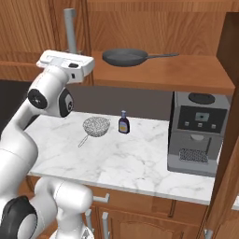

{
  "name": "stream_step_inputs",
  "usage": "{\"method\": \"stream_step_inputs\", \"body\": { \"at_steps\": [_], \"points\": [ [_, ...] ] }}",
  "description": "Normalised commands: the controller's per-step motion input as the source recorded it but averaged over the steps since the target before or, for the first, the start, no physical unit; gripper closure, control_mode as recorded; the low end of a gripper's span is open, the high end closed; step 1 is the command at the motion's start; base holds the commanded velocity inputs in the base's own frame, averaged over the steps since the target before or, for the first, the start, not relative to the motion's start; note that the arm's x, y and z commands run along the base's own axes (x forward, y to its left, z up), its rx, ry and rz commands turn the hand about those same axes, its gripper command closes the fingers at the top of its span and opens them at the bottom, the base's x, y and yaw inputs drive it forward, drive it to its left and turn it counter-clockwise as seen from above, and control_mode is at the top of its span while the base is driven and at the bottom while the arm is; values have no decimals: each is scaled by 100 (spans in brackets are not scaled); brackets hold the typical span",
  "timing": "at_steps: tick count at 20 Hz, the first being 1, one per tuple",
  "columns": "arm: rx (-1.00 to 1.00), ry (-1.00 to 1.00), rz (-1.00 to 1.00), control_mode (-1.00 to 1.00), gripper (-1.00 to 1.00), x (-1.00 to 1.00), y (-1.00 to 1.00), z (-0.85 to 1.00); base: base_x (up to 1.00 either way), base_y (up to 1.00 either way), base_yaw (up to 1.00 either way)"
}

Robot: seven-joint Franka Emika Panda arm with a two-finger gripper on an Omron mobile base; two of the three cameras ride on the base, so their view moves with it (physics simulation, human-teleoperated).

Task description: Pick the pan from the cabinet and place it on the stove. Then turn on the stove burner for the pan.

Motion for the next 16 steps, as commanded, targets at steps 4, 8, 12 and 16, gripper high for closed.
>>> {"method": "stream_step_inputs", "body": {
  "at_steps": [4, 8, 12, 16],
  "points": [
    [0, 0, 11, -100, 100, -67, 50, 0, 0, 0, 0],
    [0, 0, 12, -100, 100, -94, 54, 0, 0, 0, 0],
    [0, 0, 12, -100, 100, -100, 57, 0, 0, 0, 0],
    [0, 0, 12, -100, 100, -100, 61, 0, 0, 0, 0]
  ]
}}
